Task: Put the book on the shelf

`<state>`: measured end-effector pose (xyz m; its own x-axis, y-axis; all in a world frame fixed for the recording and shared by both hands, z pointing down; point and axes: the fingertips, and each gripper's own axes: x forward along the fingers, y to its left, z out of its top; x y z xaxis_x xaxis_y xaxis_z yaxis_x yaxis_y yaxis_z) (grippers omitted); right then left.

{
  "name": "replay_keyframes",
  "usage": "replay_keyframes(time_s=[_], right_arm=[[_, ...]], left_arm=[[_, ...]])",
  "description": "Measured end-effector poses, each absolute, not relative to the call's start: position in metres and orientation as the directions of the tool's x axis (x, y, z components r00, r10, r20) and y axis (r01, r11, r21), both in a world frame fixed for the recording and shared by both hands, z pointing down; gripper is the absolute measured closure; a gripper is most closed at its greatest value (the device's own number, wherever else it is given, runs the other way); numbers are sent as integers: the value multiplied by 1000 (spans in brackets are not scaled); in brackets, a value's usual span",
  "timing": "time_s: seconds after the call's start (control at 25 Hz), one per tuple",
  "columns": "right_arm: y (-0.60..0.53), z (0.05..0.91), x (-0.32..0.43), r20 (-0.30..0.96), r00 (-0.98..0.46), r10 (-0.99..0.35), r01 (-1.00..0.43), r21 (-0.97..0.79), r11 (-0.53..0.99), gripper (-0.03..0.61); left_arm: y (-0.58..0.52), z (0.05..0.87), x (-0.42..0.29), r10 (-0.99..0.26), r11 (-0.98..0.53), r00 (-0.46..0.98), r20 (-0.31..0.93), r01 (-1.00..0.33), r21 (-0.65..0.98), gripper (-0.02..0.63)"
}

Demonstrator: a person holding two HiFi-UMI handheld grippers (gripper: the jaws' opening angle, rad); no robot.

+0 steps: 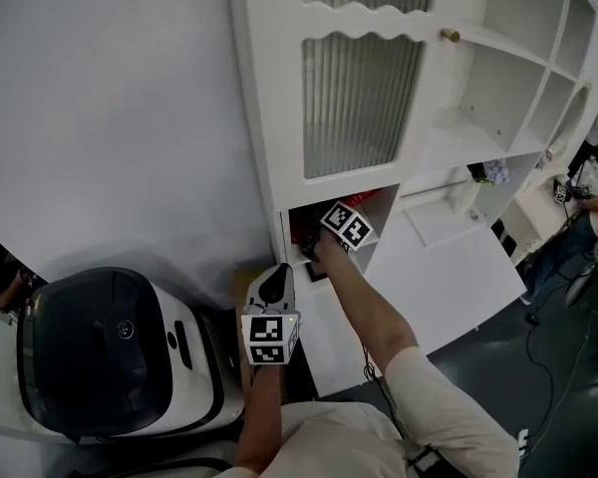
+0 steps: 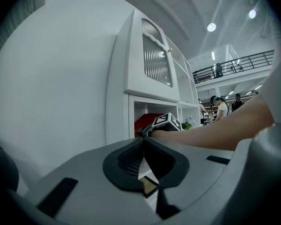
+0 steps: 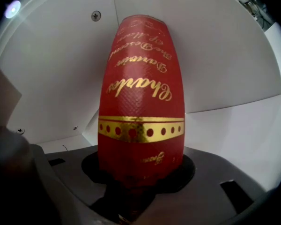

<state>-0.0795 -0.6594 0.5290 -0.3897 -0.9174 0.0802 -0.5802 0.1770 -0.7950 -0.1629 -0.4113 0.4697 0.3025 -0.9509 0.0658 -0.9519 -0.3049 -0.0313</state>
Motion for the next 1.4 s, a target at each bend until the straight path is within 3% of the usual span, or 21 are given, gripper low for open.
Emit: replay_keyframes(time_s=[0.16,0.36,1.12,1.4], right_arm=[[-659,530,-81,99,-401,-911,-608,-773,183,359],[-654,536,-74,125,-411,-903,-610,-774,171,276],[-587,535,-57,153,-505,-849,-639,-727,250,264],[-553,527,-48,169,-535,-828,-749,-547,373,264]], left_arm=[[-409,474,-165,-952,-299,297,71,-954,-21,597],[-408,474,-159,-950,-306,304,71,-952,-18,597],[-394,479,-137,-942,-329,328,73,-944,-3,597],[-388,482,-144,-950,-304,304,73,-953,10,597]])
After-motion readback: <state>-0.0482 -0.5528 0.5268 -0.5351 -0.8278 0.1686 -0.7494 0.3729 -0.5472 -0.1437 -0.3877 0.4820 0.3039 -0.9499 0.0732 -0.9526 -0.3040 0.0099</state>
